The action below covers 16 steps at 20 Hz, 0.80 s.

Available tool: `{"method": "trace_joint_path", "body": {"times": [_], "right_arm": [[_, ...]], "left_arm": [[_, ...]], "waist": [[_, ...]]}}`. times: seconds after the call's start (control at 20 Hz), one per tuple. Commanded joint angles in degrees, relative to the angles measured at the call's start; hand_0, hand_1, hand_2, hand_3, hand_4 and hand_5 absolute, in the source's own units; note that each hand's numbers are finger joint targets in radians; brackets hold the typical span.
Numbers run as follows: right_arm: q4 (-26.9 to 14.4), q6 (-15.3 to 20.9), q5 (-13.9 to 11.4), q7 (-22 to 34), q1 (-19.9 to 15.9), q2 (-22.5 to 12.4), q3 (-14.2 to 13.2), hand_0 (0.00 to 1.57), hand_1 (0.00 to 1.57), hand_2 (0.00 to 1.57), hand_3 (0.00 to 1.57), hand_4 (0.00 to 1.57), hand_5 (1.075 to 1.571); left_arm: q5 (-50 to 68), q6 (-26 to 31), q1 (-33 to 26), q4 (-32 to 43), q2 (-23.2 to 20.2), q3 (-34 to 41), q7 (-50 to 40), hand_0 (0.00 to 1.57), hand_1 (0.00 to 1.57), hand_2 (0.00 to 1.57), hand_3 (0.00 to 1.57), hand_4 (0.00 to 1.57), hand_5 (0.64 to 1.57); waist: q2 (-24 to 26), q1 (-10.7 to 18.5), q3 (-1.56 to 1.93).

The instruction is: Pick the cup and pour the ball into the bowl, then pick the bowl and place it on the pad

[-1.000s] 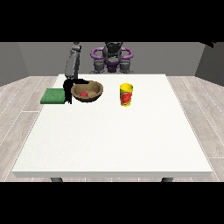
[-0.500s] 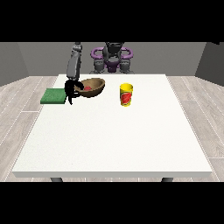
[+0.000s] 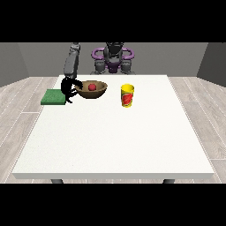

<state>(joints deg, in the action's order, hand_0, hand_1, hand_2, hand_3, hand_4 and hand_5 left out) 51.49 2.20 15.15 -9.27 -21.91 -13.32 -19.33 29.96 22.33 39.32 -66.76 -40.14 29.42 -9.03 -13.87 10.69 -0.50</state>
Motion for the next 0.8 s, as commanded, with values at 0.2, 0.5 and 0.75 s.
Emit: {"method": "trace_joint_path", "body": {"times": [0.2, 0.5, 0.75], "right_arm": [[1.7, -0.7, -2.0, 17.3, -4.9, -11.2, 1.7, 1.57, 1.57, 1.57, 1.57, 1.0, 1.548], [-4.2, -4.4, -3.9, 12.5, -6.0, -17.0, 0.3, 1.57, 1.57, 1.57, 1.57, 0.98, 1.57], [-0.3, -1.1, -6.7, 14.2, -8.4, -13.5, 4.4, 1.57, 1.57, 1.57, 1.57, 0.98, 1.57]], "left_arm": [[-0.4, 2.8, -3.3, 8.6, -4.5, 3.3, 2.9, 0.0, 0.0, 0.0, 0.0, 0.71, 1.567], [-1.0, 1.8, -6.2, 5.0, -1.8, 2.5, 6.3, 0.0, 0.0, 0.0, 0.0, 0.7, 1.566], [-4.3, 2.0, -6.3, 11.3, -4.7, 3.1, 11.9, 0.0, 0.0, 0.0, 0.0, 0.72, 1.559]], "waist": [[3.2, -6.3, 0.44], [1.7, -5.2, 0.54], [0.2, -8.5, 0.5]]}}
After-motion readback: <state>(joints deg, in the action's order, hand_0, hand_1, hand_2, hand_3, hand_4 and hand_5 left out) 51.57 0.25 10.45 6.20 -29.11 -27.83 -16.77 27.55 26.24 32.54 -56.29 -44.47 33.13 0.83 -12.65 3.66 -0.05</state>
